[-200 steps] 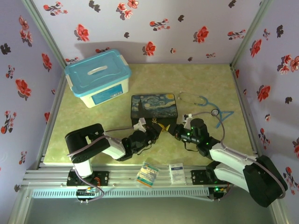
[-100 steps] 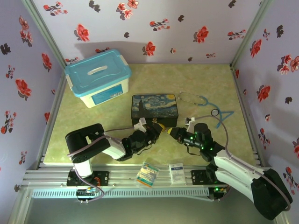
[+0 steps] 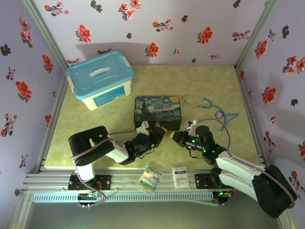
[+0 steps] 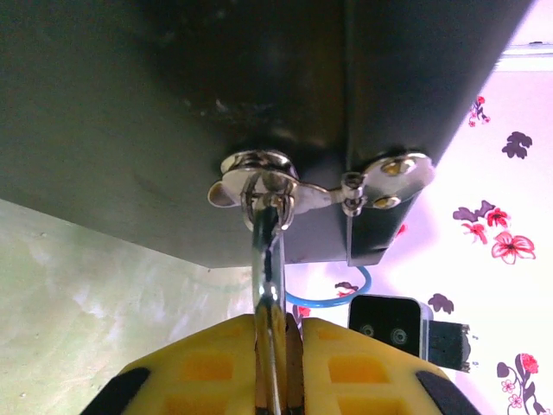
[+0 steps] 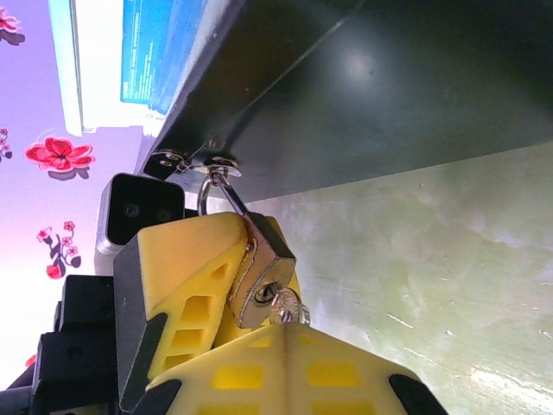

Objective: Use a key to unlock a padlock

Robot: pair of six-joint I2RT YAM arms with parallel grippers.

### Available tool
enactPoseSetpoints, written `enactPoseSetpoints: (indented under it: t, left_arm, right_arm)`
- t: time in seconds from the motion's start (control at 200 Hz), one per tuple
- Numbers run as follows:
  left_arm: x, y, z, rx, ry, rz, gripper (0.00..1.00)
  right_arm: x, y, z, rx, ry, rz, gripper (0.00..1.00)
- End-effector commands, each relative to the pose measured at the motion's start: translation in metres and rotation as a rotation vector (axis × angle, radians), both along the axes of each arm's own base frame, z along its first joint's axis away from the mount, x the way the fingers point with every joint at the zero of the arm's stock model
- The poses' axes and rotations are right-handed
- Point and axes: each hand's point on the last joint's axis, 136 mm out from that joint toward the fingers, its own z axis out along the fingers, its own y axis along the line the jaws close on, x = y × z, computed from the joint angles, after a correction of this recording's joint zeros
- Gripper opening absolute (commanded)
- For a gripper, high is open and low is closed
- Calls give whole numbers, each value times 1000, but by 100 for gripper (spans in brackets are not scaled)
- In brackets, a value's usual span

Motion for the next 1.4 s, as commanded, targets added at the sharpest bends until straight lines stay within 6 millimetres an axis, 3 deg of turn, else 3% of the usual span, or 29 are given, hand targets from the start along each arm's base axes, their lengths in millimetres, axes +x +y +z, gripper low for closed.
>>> enactPoseSetpoints:
  t: [0.0,0.195,0.37,0.495,0.6,0.755,0.855,1.165,1.395]
  left_arm:
    - [-13,-20,28,-103,-45,-59,0]
    - [-13,-20,23,-91,-44,-56,0]
    - [-12,-17,13,-75,-29,-48,0]
    - [-8,-11,7,-49,-34,-33,0]
    - [-6,-5,-1,-34,-20,-22,0]
    - [-5,-8,5,-43,-35,-28,0]
    - [-6,-12,10,-56,-36,-41,0]
    - [-7,-10,14,-63,-40,-41,0]
    - [-6,-7,20,-71,-50,-36,0]
  right_arm:
    - [14,8,28,21,-92,-6,4]
    - [16,10,20,-4,-79,1,4]
    - [15,7,7,-3,-44,-17,12]
    - [7,-14,-18,-221,-26,-15,15]
    - [-4,-30,-24,-339,-56,13,15]
    - [-16,-25,-32,-373,-78,111,33]
    - [-13,-27,-31,-491,-164,138,39]
    - [-6,-23,-16,-845,-427,259,40]
    - [-8,-10,-22,-933,-493,347,40]
